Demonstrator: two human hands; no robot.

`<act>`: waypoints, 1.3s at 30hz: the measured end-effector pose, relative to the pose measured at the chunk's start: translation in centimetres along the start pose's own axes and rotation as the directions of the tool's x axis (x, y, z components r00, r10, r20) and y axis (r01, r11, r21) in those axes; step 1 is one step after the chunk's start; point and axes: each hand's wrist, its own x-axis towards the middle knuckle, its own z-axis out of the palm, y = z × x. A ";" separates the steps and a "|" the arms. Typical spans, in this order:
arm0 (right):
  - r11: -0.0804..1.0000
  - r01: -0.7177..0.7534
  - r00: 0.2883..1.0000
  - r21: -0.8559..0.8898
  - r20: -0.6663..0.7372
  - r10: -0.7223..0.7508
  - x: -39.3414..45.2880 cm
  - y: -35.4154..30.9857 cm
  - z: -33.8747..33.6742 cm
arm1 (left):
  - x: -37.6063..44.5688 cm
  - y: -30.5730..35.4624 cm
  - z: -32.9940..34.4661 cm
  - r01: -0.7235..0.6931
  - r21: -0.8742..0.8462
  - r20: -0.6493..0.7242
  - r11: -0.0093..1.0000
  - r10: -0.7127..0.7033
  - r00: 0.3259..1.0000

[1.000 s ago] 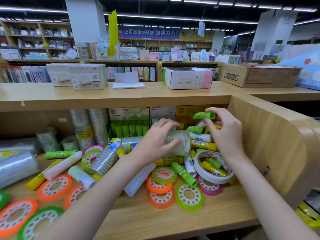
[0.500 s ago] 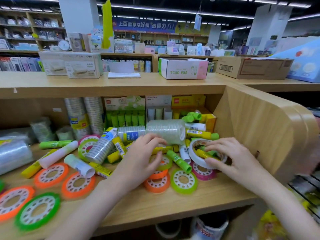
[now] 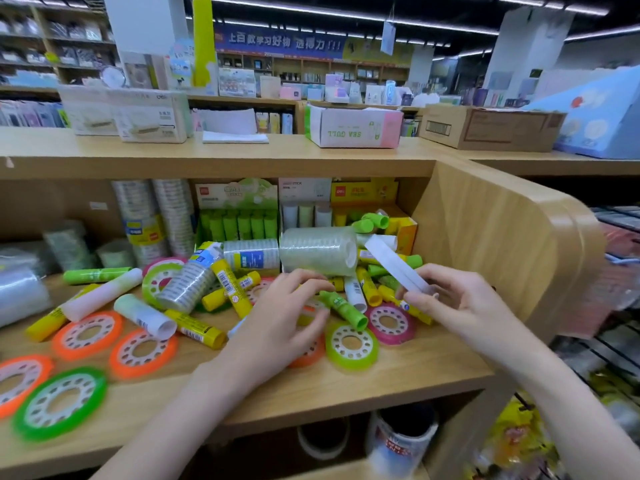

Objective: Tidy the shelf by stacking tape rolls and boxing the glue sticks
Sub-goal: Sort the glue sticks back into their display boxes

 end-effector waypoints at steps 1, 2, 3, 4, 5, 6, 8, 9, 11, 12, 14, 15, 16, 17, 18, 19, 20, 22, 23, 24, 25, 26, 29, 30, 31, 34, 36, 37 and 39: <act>0.999 0.048 0.999 -0.013 -0.015 -0.048 0.0 -0.3 0.3 | -0.2 0.1 -0.4 0.009 -0.014 -0.057 1.000 -0.009 0.998; 0.995 0.102 0.995 -0.014 -0.013 -0.102 0.2 -0.7 0.8 | -0.5 0.1 -0.9 0.029 -0.021 -0.118 0.999 -0.032 0.993; 0.989 0.149 0.989 -0.016 0.006 -0.149 0.5 -1.2 1.4 | -0.7 0.0 -1.5 0.058 -0.020 -0.176 0.998 -0.061 0.982; 0.981 0.188 0.982 -0.041 0.035 -0.187 1.1 -1.8 2.1 | -1.1 -0.2 -2.3 0.093 -0.014 -0.225 0.996 -0.093 0.970; 0.969 0.231 0.972 -0.092 0.059 -0.226 2.0 -2.4 3.0 | -1.6 -0.5 -3.2 0.129 -0.003 -0.263 0.992 -0.125 0.957; 0.947 0.277 0.961 -0.161 0.072 -0.268 3.0 -3.0 3.9 | -2.3 -1.0 -4.2 0.163 0.016 -0.288 0.986 -0.152 0.946; 0.888 0.363 0.931 -0.283 0.090 -0.353 5.3 -4.2 6.0 | -4.2 -2.2 -6.7 0.226 0.077 -0.324 0.971 -0.190 0.927; 0.851 0.408 0.912 -0.330 0.104 -0.397 6.5 -4.9 7.1 | -5.4 -2.9 -8.1 0.258 0.107 -0.347 0.960 -0.207 0.915; 0.770 0.505 0.858 -0.390 0.132 -0.496 8.8 -6.7 9.4 | -8.2 -4.4 -11.2 0.326 0.150 -0.409 0.933 -0.242 0.880; 0.737 0.552 0.827 -0.391 0.140 -0.545 9.8 -8.0 10.6 | -9.7 -5.2 -12.8 0.363 0.171 -0.443 0.916 -0.258 0.859; 0.672 0.655 0.748 -0.345 0.171 -0.641 11.8 -10.9 13.5 | -12.9 -6.8 -15.9 0.435 0.225 -0.506 0.872 -0.277 0.817; 0.638 0.701 0.708 -0.318 0.196 -0.679 12.7 -12.4 15.3 | -14.6 -7.6 -17.4 0.464 0.254 -0.523 0.848 -0.283 0.804; 0.605 0.735 0.673 -0.306 0.221 -0.706 13.5 -13.8 17.4 | -16.1 -8.4 -18.7 0.493 0.280 -0.531 0.824 -0.295 0.795; 0.576 0.760 0.645 -0.302 0.239 -0.726 14.4 -15.2 19.6 | -17.6 -9.2 -20.1 0.522 0.302 -0.536 0.798 -0.311 0.785; 0.565 0.771 0.632 -0.294 0.241 -0.736 15.3 -16.6 22.0 | -19.0 -10.1 -21.5 0.550 0.322 -0.544 0.771 -0.325 0.774; 0.579 0.769 0.635 -0.270 0.231 -0.737 16.1 -17.9 24.3 | -20.4 -11.0 -22.9 0.576 0.345 -0.556 0.741 -0.333 0.761; 0.606 0.760 0.649 -0.236 0.215 -0.730 16.9 -19.1 26.5 | -21.7 -11.8 -24.3 0.596 0.376 -0.572 0.710 -0.328 0.752; 0.667 0.725 0.689 -0.172 0.172 -0.704 18.1 -21.7 30.5 | -24.0 -13.4 -27.3 0.621 0.442 -0.597 0.647 -0.304 0.742; 0.707 0.694 0.720 -0.140 0.155 -0.676 18.5 -23.0 32.2 | -25.0 -14.1 -28.6 0.633 0.467 -0.609 0.617 -0.295 0.736; 0.749 0.654 0.755 -0.102 0.142 -0.640 18.8 -24.2 33.8 | -25.9 -14.6 -29.8 0.648 0.483 -0.623 0.588 -0.289 0.727; 0.782 0.619 0.783 -0.066 0.130 -0.609 19.0 -25.3 35.3 | -26.7 -15.2 -30.9 0.663 0.492 -0.639 0.564 -0.283 0.715; 0.799 0.599 0.798 -0.040 0.115 -0.592 19.1 -26.3 36.6 | -27.3 -15.6 -31.9 0.675 0.492 -0.655 0.549 -0.277 0.703; 0.797 0.602 0.798 -0.041 0.056 -0.600 19.6 -29.2 39.6 | -28.5 -16.9 -34.5 0.686 0.459 -0.670 0.565 -0.287 0.685; 0.786 0.617 0.787 -0.047 0.031 -0.616 19.9 -30.1 40.3 | -28.7 -17.4 -35.1 0.684 0.446 -0.668 0.578 -0.293 0.684; 0.778 0.626 0.779 -0.047 0.006 -0.627 20.2 -31.1 40.9 | -28.9 -17.9 -35.7 0.683 0.438 -0.665 0.585 -0.300 0.684; 0.759 0.649 0.759 -0.046 -0.028 -0.651 21.5 -34.2 42.4 | -29.1 -19.1 -37.0 0.712 0.410 -0.648 0.571 -0.367 0.667; 0.729 0.679 0.731 -0.087 -0.015 -0.683 22.9 -36.2 43.9 | -29.1 -19.9 -37.7 0.729 0.389 -0.637 0.562 -0.408 0.654; 0.713 0.691 0.719 -0.121 0.006 -0.695 23.8 -37.1 44.9 | -29.2 -20.3 -37.9 0.732 0.382 -0.628 0.564 -0.422 0.654; 0.691 0.690 0.720 -0.215 0.107 -0.686 25.2 -38.7 46.7 | -29.2 -21.0 -38.3 0.729 0.363 -0.601 0.581 -0.452 0.659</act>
